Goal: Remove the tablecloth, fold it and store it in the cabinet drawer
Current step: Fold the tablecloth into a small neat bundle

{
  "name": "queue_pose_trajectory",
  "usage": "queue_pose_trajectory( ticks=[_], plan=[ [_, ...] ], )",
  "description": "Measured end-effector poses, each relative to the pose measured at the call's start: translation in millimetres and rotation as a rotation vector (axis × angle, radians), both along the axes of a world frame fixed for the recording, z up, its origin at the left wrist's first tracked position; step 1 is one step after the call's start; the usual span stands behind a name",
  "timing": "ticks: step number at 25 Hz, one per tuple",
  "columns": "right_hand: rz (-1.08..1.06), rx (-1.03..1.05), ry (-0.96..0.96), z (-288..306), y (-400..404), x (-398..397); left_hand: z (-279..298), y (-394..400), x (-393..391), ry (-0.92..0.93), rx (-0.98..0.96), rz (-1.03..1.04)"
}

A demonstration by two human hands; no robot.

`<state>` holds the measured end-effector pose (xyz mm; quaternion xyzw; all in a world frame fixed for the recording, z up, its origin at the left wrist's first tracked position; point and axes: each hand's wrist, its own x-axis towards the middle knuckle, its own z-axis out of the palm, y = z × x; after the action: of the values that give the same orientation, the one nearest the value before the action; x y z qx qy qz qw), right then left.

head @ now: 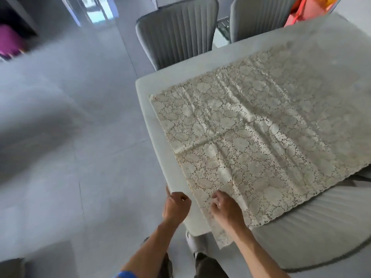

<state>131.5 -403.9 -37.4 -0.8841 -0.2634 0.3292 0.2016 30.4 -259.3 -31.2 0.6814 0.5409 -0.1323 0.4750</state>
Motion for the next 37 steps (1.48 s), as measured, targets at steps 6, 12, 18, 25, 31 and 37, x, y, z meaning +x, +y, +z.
queue_pose_trajectory(
  ticks=[6, 12, 18, 25, 31, 37],
  plan=[
    [-0.108, 0.051, -0.168, 2, 79, 45, 32, 125, 96, -0.064, 0.245, -0.218],
    [-0.378, -0.148, -0.225, -28, 208, 90, -11, 310, 225, -0.159, 0.487, -0.586],
    [-0.561, -0.221, -0.113, -38, 255, 76, -58, 427, 291, -0.019, 0.517, -0.746],
    [-0.641, -0.248, -0.062, -26, 298, 63, -62, 488, 302, -0.131, 0.3, -0.712],
    [-0.655, -0.189, 0.154, -17, 293, 77, -5, 483, 316, -0.124, -0.236, -0.553],
    [-1.236, 0.526, 0.44, 25, 268, 96, 76, 343, 263, -0.478, -0.262, -1.109]
  ],
)
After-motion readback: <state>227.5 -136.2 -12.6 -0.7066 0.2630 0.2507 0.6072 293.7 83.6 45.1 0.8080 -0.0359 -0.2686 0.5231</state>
